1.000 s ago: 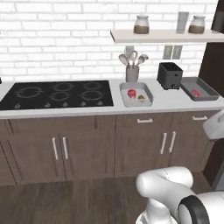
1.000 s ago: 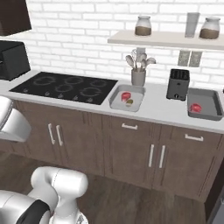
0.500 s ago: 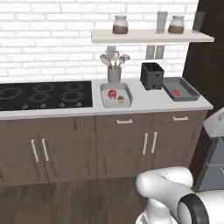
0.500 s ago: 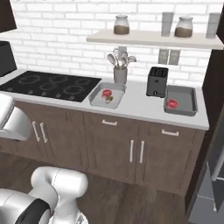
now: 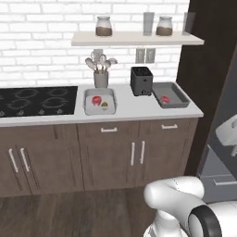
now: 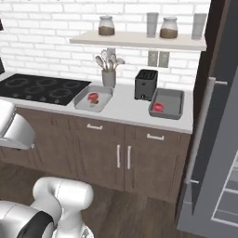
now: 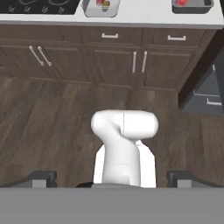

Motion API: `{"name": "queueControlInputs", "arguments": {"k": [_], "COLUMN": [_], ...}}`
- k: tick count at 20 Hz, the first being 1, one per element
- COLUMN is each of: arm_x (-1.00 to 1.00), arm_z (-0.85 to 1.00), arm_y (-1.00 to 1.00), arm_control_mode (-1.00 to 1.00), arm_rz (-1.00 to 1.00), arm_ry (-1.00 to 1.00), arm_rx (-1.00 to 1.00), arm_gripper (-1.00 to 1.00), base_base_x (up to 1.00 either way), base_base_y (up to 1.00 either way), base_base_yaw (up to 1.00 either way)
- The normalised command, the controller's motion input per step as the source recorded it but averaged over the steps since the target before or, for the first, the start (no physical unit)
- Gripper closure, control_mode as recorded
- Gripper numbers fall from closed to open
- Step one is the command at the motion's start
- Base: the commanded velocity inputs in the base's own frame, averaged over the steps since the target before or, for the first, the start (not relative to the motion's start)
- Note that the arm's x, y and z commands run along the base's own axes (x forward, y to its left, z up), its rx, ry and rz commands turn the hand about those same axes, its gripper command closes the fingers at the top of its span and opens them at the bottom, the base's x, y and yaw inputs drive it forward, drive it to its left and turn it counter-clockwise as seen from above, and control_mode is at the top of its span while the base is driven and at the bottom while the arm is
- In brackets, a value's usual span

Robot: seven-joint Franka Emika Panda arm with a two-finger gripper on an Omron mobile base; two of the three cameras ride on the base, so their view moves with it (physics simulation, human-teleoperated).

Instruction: Place one potato and one steak in each tupperware on the nearby counter, to pack two identical lunches.

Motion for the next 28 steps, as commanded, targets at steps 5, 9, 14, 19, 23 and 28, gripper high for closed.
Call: {"name": "queueControlInputs", "arguments": {"k": [5,9,14,19,23,28], "arm_x": [0.00,0.00,0.00,0.00,0.00,0.00], "arm_z": [0.00,0.00,0.00,0.00,0.00,0.00], "arm_y": [0.00,0.00,0.00,0.00,0.00,0.00], "arm_control_mode": [1.00,1.00,1.00,1.00,1.00,1.00], "arm_rz": [0.00,0.00,0.00,0.00,0.00,0.00], "arm_ry": [0.00,0.00,0.00,0.00,0.00,0.00], "arm_rx": [0.00,0.00,0.00,0.00,0.00,0.00], "arm_gripper": [-1.00,-1.00,-1.00,-1.00,-1.00,-1.00], "base_base_x": [-0.22,-0.14,-0.10,-0.05,0.00,0.10], "base_base_y": [-0.72,-0.82,-0.93,-0.99,-1.00,-0.86], "base_base_yaw": [0.10,0.09,0.07,0.04,0.02,0.01]}}
